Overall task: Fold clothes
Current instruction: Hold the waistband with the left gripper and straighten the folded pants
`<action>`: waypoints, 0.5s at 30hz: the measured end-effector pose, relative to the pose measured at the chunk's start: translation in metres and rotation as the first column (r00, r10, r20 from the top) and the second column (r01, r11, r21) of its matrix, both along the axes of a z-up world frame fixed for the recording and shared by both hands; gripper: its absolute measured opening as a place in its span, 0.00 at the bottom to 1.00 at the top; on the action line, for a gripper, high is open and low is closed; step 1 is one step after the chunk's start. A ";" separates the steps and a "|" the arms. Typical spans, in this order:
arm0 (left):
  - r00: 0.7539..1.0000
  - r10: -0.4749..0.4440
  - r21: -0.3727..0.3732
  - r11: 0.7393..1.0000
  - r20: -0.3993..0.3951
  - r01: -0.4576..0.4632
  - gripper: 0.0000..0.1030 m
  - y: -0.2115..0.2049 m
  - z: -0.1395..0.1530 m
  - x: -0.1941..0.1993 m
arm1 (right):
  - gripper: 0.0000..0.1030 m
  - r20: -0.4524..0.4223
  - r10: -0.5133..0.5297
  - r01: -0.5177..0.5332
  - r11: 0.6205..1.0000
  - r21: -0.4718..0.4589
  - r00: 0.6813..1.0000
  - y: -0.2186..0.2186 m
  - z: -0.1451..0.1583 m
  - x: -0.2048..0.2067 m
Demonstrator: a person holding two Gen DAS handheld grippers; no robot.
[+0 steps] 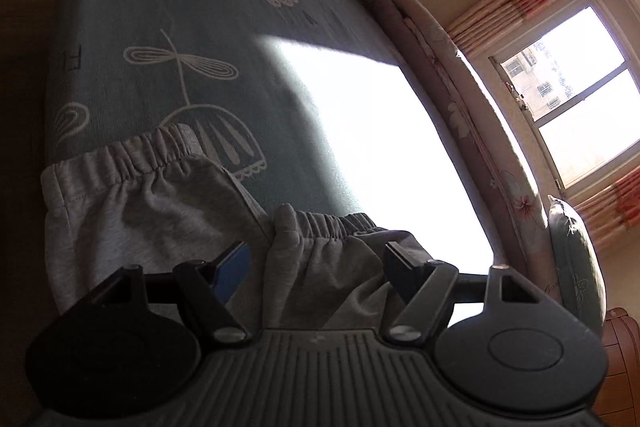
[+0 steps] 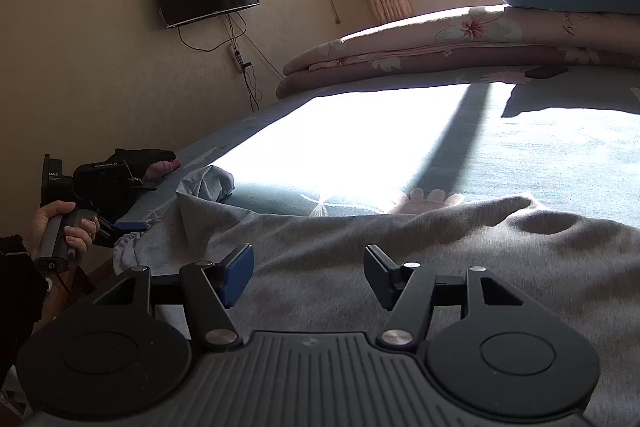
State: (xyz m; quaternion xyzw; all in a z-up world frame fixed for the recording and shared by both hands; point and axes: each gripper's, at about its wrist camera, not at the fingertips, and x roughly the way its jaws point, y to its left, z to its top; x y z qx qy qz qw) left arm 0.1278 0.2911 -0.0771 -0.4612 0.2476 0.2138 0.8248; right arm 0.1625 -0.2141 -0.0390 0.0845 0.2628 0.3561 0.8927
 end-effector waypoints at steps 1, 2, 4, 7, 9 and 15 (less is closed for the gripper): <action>1.000 -0.010 0.007 1.000 -0.006 0.010 0.63 0.003 -0.002 0.006 | 0.64 -0.003 0.002 -0.002 1.000 -0.004 1.000 0.002 -0.001 0.001; 1.000 -0.027 0.010 1.000 -0.011 0.027 0.54 0.004 -0.005 0.013 | 0.64 -0.007 0.005 -0.005 1.000 -0.008 1.000 0.004 -0.002 0.003; 0.998 -0.061 0.005 0.998 -0.034 0.061 0.44 0.007 -0.013 0.026 | 0.64 -0.015 0.012 -0.012 1.000 -0.016 1.000 0.010 -0.006 0.006; 0.994 -0.070 -0.002 0.998 -0.081 0.070 0.35 0.010 -0.028 0.044 | 0.64 -0.028 0.028 -0.029 0.999 -0.036 0.999 0.016 -0.013 0.009; 0.994 -0.072 0.005 0.997 -0.079 0.073 0.35 0.010 -0.033 0.051 | 0.64 -0.035 0.034 -0.035 0.998 -0.053 0.999 0.019 -0.017 0.011; 0.994 -0.097 0.049 0.994 -0.059 0.100 0.35 0.017 -0.034 0.060 | 0.64 -0.059 0.028 -0.032 0.998 -0.062 0.998 0.019 -0.024 0.017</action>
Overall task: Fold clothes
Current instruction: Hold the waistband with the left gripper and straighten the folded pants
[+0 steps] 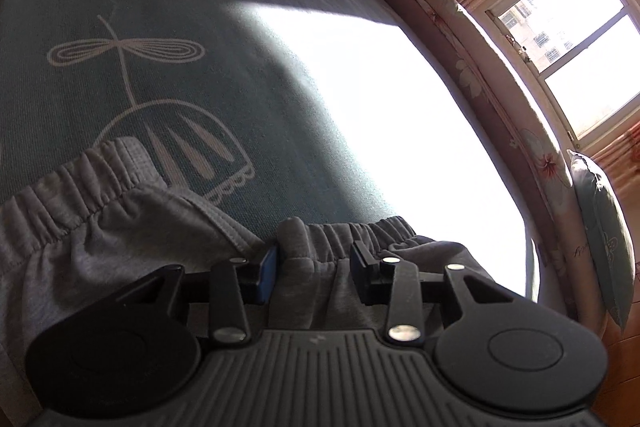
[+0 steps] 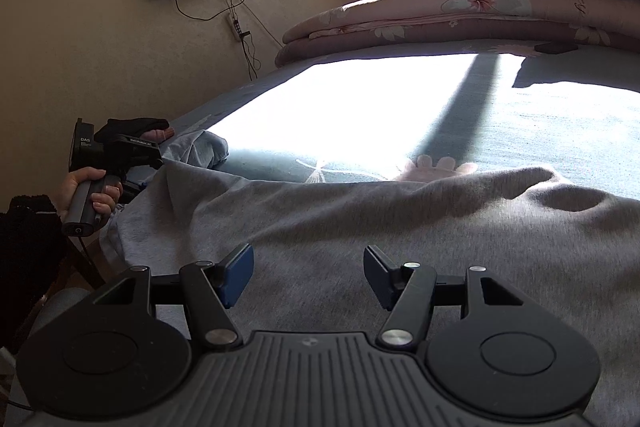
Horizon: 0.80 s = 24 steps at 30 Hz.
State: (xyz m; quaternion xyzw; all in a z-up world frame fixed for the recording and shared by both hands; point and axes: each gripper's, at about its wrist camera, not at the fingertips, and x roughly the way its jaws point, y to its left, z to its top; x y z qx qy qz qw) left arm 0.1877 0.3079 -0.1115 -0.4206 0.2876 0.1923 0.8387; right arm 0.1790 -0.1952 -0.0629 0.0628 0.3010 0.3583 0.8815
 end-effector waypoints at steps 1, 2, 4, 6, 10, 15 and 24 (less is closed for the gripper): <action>1.000 -0.004 0.013 1.000 -0.010 0.004 0.34 -0.001 0.001 0.002 | 0.64 -0.004 -0.001 0.001 1.000 -0.001 1.000 0.000 -0.001 0.001; 1.000 -0.006 0.037 0.999 -0.028 0.007 0.23 -0.002 0.003 0.004 | 0.64 -0.005 -0.003 0.003 1.000 -0.004 1.000 0.000 -0.001 0.001; 0.999 -0.008 0.072 0.997 -0.044 0.011 0.10 -0.006 0.008 0.004 | 0.64 -0.006 -0.007 0.007 1.000 -0.010 1.000 0.000 -0.002 0.002; 1.000 0.000 0.089 0.996 -0.025 0.002 0.10 -0.010 0.018 -0.002 | 0.64 -0.005 -0.007 0.007 1.000 -0.012 1.000 0.000 -0.002 0.002; 0.999 0.009 0.127 0.992 0.038 -0.014 0.10 -0.017 0.044 -0.016 | 0.66 0.004 -0.009 0.009 1.000 -0.006 1.000 -0.002 0.001 0.000; 0.993 0.070 0.166 0.982 0.093 -0.085 0.10 -0.024 0.078 -0.042 | 0.67 0.017 -0.009 0.009 1.000 0.011 1.000 -0.005 0.007 -0.002; 0.975 0.204 0.235 0.947 0.089 -0.219 0.10 -0.017 0.097 -0.104 | 0.67 0.037 -0.012 0.010 0.999 0.040 0.999 -0.009 0.016 -0.006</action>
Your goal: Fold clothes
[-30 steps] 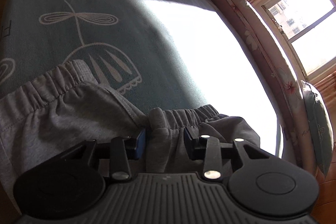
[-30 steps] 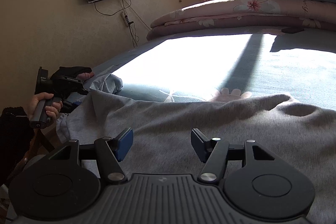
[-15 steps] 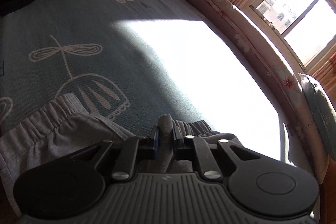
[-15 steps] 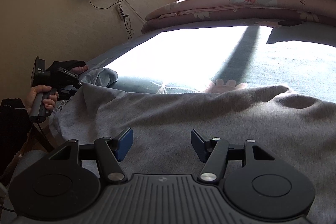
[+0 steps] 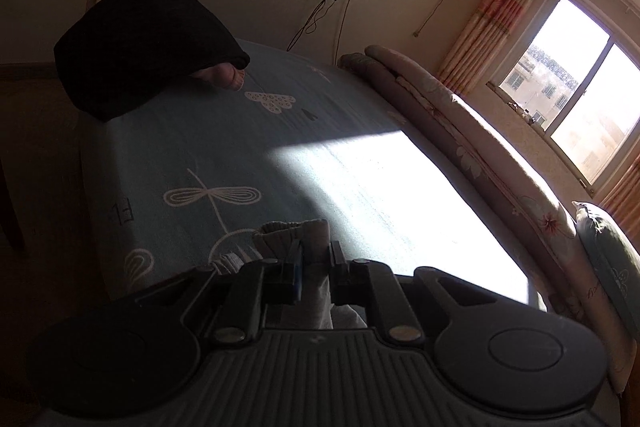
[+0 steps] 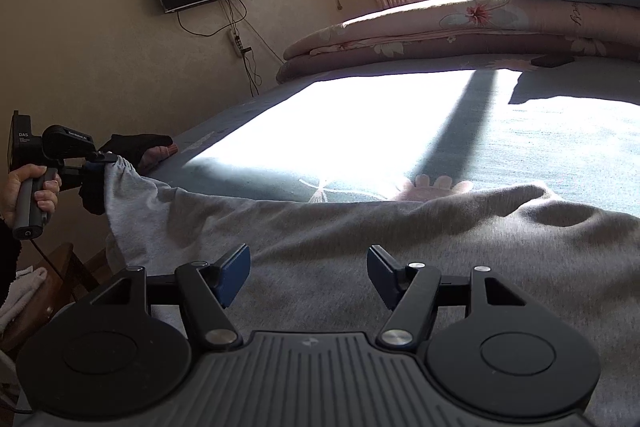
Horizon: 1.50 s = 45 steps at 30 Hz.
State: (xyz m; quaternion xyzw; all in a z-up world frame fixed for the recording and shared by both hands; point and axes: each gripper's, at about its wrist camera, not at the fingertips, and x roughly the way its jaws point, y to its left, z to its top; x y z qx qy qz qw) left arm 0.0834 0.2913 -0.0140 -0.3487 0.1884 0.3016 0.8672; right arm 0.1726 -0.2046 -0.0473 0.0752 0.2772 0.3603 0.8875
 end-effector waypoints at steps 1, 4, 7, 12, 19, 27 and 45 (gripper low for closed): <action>1.000 0.020 -0.009 1.000 -0.012 -0.020 0.10 0.003 -0.004 -0.004 | 0.67 0.000 0.000 0.000 1.000 0.002 1.000 0.000 0.000 0.000; 0.997 0.067 -0.052 0.996 -0.037 -0.069 0.10 0.012 -0.020 -0.016 | 0.67 0.001 -0.002 0.002 1.000 0.000 1.000 0.000 0.000 -0.001; 0.993 0.091 -0.075 0.992 -0.077 -0.097 0.10 0.020 -0.036 -0.023 | 0.67 0.000 -0.005 0.005 1.000 -0.004 1.000 0.000 0.000 0.000; 0.998 0.063 -0.202 0.977 -0.007 -0.063 0.19 0.035 -0.061 -0.029 | 0.68 -0.009 -0.007 0.007 1.000 -0.010 1.000 0.001 -0.002 0.000; 1.000 0.015 -0.208 0.978 -0.004 -0.015 0.45 0.034 -0.074 -0.023 | 0.68 -0.007 0.018 -0.018 1.000 -0.022 1.000 0.007 -0.004 -0.002; 0.998 -0.062 -0.253 0.965 0.019 0.065 0.46 0.039 -0.103 -0.021 | 0.68 0.022 0.125 -0.123 0.991 -0.050 0.992 0.028 -0.005 -0.016; 0.980 -0.075 -0.334 0.933 0.184 0.134 0.07 0.053 -0.048 -0.043 | 0.62 0.163 0.377 -0.288 0.869 -0.402 0.912 0.155 -0.010 -0.075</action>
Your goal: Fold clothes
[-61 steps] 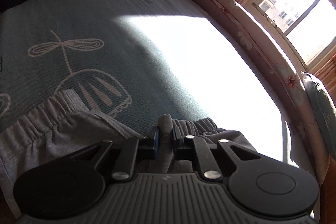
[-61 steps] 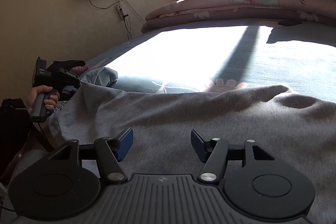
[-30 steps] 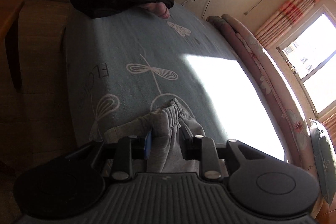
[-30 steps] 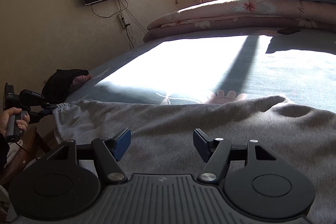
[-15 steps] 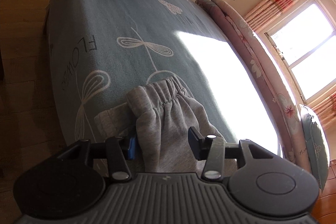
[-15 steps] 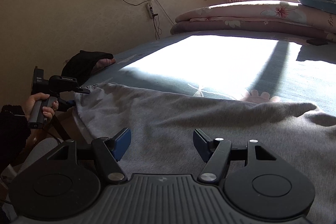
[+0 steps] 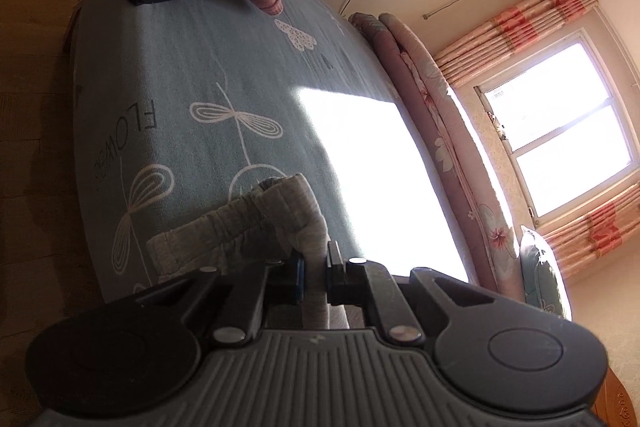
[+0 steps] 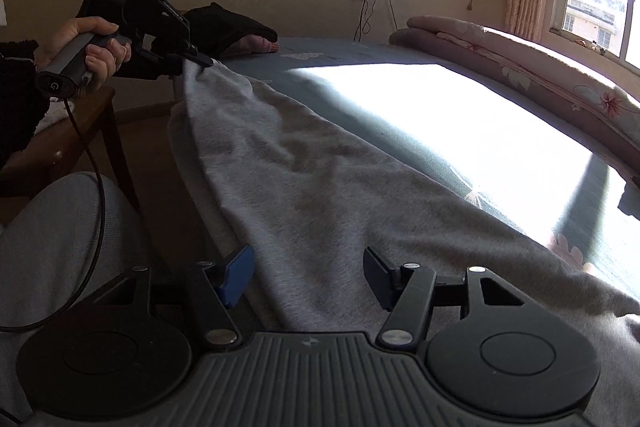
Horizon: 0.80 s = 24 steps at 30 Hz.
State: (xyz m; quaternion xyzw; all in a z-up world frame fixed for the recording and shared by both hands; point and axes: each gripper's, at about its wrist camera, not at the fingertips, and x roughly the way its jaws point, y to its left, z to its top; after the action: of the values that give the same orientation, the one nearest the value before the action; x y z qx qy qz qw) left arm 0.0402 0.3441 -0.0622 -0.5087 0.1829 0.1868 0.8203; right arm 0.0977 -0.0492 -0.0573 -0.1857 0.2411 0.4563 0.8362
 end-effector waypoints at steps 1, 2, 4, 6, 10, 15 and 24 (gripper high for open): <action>1.000 -0.005 0.002 1.000 0.011 0.005 0.07 0.001 0.005 -0.001 | 0.62 0.010 0.010 -0.010 1.000 -0.002 1.000 0.003 0.001 -0.002; 1.000 -0.008 -0.006 1.000 0.021 0.008 0.07 0.003 0.010 -0.003 | 0.62 0.019 0.018 -0.018 1.000 -0.006 1.000 0.007 0.001 -0.004; 0.999 -0.024 0.001 1.000 0.032 0.023 0.07 0.006 0.017 -0.005 | 0.62 0.044 0.042 -0.041 0.999 -0.030 0.998 0.016 0.000 -0.011; 1.000 -0.024 0.010 1.000 0.007 0.024 0.07 0.009 0.017 -0.006 | 0.62 0.085 0.064 -0.057 0.995 -0.085 0.994 0.026 -0.006 -0.018; 0.999 -0.020 -0.004 1.000 -0.036 0.020 0.07 0.016 -0.001 -0.012 | 0.46 0.189 0.084 -0.043 0.977 -0.209 0.978 0.042 -0.020 -0.031; 0.994 0.003 -0.068 0.998 -0.106 -0.010 0.07 0.023 -0.037 -0.013 | 0.32 0.275 0.098 -0.015 0.957 -0.289 0.957 0.049 -0.028 -0.041; 0.996 -0.018 -0.020 1.000 -0.088 0.017 0.08 0.016 -0.037 -0.021 | 0.04 0.266 0.155 -0.050 0.930 -0.364 0.951 0.051 -0.026 -0.049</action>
State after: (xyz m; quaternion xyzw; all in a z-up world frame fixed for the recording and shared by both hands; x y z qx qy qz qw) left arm 0.0194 0.3604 -0.0997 -0.5062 0.2253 0.2002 0.8081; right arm 0.0490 0.0020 -0.0837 -0.4099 0.1837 0.4169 0.7902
